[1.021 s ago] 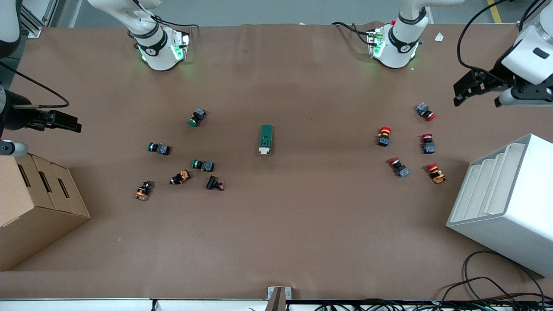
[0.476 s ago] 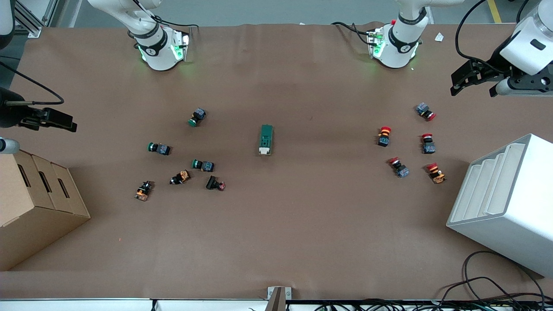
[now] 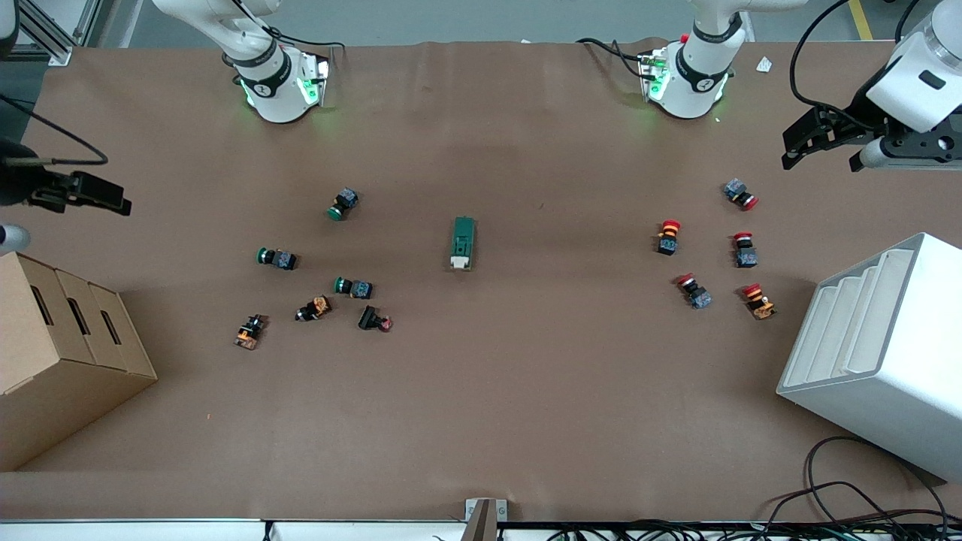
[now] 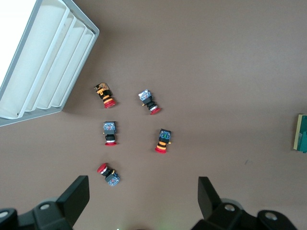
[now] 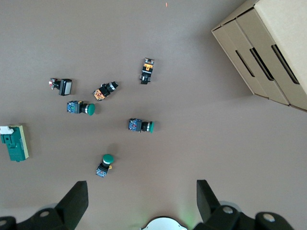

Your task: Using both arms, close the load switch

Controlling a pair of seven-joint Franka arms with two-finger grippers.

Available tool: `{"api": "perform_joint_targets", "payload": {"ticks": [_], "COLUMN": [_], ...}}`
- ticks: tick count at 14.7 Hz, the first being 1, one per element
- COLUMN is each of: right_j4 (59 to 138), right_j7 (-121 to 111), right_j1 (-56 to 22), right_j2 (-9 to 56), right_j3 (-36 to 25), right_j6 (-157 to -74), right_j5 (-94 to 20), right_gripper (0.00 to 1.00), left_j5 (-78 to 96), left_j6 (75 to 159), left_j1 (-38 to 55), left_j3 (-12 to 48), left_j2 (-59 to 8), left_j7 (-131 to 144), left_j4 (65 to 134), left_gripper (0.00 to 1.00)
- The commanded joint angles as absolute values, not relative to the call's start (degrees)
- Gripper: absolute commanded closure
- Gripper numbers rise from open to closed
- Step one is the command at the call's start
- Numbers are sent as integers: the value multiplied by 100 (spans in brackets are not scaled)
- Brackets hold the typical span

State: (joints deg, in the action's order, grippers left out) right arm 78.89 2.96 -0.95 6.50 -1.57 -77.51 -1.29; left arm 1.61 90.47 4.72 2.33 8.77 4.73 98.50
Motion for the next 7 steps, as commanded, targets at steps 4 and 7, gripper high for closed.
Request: {"api": "perform_joint_targets", "payload": {"ticks": [4, 7], "right_j4": [9229, 9211], "right_j7": [351, 360], "right_j1": [-27, 9], "right_j2": [-588, -685], "right_j3": [-185, -176], "right_j6": [-8262, -8156], "right_j5": [-70, -70], "right_gripper": [0, 0], "left_j5": [185, 176], "left_j6": [9018, 8974], "left_j1": [404, 404], "left_j3": [229, 211], "left_j2": [905, 783], "left_j7": [299, 203], "left_j4": [9844, 9633], "left_gripper": [0, 0]}}
